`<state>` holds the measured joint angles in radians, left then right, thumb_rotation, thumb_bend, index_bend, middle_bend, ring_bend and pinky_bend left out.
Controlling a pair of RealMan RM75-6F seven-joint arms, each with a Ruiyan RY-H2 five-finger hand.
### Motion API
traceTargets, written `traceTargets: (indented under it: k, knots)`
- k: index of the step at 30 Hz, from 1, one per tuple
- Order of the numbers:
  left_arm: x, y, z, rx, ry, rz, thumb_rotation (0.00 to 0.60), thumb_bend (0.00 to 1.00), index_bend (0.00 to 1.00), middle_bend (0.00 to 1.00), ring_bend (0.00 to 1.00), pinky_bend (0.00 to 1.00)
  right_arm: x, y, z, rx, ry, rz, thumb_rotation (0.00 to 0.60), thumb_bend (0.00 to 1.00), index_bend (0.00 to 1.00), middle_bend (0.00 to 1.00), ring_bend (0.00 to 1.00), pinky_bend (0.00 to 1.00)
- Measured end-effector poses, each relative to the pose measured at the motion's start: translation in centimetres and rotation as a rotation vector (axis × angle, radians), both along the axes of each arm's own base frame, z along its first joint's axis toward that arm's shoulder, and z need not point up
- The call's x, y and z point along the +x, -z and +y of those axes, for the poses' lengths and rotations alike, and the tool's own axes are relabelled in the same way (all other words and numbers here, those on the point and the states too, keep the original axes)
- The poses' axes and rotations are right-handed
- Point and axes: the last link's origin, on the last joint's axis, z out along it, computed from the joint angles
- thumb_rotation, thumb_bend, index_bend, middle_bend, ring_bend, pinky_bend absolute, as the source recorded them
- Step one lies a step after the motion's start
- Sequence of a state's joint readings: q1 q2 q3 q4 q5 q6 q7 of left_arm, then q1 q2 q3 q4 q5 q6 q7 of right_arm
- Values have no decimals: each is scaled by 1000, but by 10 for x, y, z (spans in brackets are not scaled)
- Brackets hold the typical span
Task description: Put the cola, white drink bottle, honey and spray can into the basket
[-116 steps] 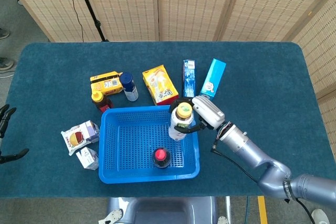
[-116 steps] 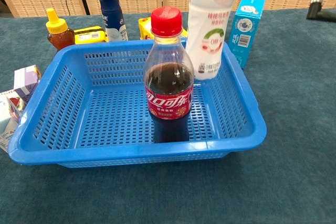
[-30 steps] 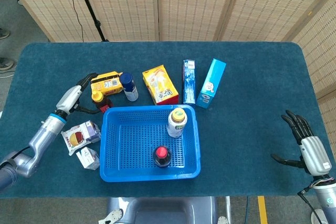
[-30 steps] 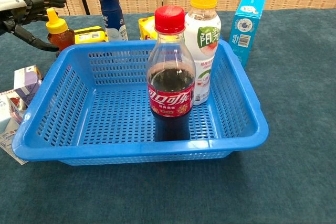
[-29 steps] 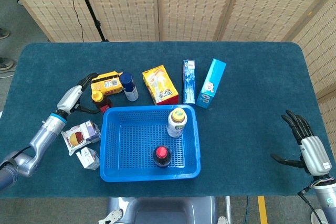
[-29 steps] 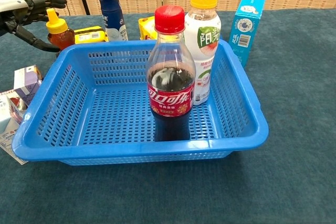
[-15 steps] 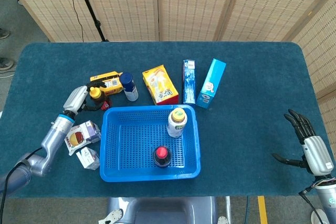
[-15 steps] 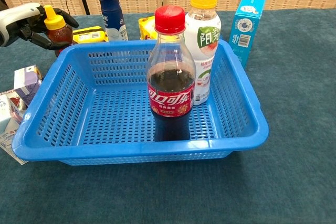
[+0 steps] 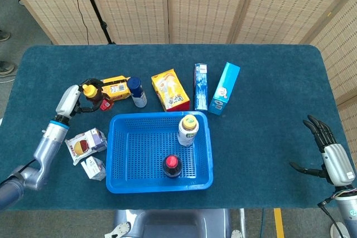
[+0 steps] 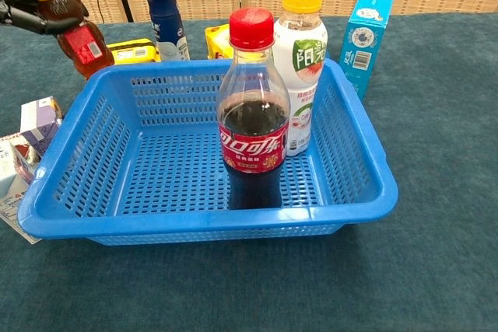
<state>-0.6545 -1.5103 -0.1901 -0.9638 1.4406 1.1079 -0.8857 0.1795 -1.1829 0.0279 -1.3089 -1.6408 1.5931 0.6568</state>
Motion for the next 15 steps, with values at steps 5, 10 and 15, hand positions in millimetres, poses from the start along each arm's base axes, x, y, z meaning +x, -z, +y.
traceTargets:
  k: [5, 10, 15]
  knots:
    - [14, -48, -17, 45, 93, -49, 600, 644, 689, 509, 460, 520, 2, 0, 0, -4, -2, -3, 600, 0, 0, 0, 0, 0]
    - [43, -80, -48, 36, 238, -62, 600, 635, 685, 506, 458, 520, 4, 2, 0, -1, -6, -3, 600, 0, 0, 0, 0, 0]
    - [80, -71, -79, -32, 379, -51, 600, 624, 677, 503, 452, 521, 5, 5, -1, 8, -9, 1, 600, 0, 0, 0, 0, 0]
